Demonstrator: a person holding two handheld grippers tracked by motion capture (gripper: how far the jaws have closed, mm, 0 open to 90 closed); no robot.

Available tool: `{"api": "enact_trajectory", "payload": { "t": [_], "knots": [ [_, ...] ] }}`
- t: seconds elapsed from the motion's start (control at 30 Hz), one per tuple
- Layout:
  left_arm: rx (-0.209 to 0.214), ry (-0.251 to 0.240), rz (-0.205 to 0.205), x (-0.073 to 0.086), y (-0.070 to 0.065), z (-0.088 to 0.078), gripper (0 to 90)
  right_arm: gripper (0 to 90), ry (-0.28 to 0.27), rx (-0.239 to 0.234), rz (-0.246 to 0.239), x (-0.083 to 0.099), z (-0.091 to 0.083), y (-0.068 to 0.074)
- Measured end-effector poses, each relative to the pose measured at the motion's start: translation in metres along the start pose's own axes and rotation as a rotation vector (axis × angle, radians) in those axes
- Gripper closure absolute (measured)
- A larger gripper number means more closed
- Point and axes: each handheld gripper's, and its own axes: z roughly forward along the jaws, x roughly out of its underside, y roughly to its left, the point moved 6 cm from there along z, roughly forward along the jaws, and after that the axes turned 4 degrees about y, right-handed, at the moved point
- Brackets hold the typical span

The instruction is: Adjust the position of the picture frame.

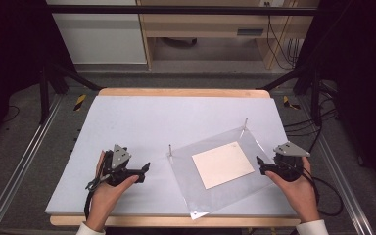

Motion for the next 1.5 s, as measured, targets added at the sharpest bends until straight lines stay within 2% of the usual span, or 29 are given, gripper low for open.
{"api": "enact_trajectory", "payload": {
  "t": [0.03, 0.33, 0.6, 0.8, 0.87, 1.03, 1.2, 1.37, 1.5],
  "knots": [
    [0.004, 0.002, -0.008, 0.0, -0.001, 0.0, 3.8, 16.2, 0.006, -0.002, 0.007, 0.0, 0.0, 0.0],
    [0.003, 0.057, 0.013, -0.009, -0.007, -0.002, 5.1, 23.4, 0.034, 0.003, -0.007, -0.001, 0.001, -0.004],
    [0.028, 0.076, 0.04, -0.028, -0.02, 0.006, 6.6, 32.2, 0.071, 0.015, -0.044, -0.024, 0.003, -0.015],
    [0.057, 0.101, 0.06, -0.042, -0.032, 0.019, 10.5, 36.4, 0.115, -0.023, -0.091, -0.043, 0.01, -0.013],
    [0.068, 0.102, 0.063, -0.047, -0.036, 0.024, 12.2, 39.4, 0.125, -0.04, -0.116, -0.051, 0.015, -0.013],
    [0.099, 0.119, 0.057, -0.057, -0.045, 0.036, 20.0, 45.6, 0.158, -0.062, -0.118, -0.067, 0.03, -0.017],
    [0.092, 0.137, 0.06, -0.059, -0.051, 0.048, 24.5, 52.7, 0.187, -0.074, -0.135, -0.079, 0.048, -0.025],
    [0.099, 0.152, 0.043, -0.056, -0.056, 0.056, 25.9, 54.8, 0.207, -0.081, -0.118, -0.082, 0.065, -0.029],
    [0.096, 0.159, 0.025, -0.053, -0.057, 0.061, 27.6, 55.9, 0.256, -0.097, -0.123, -0.077, 0.08, -0.028]
  ]
}}
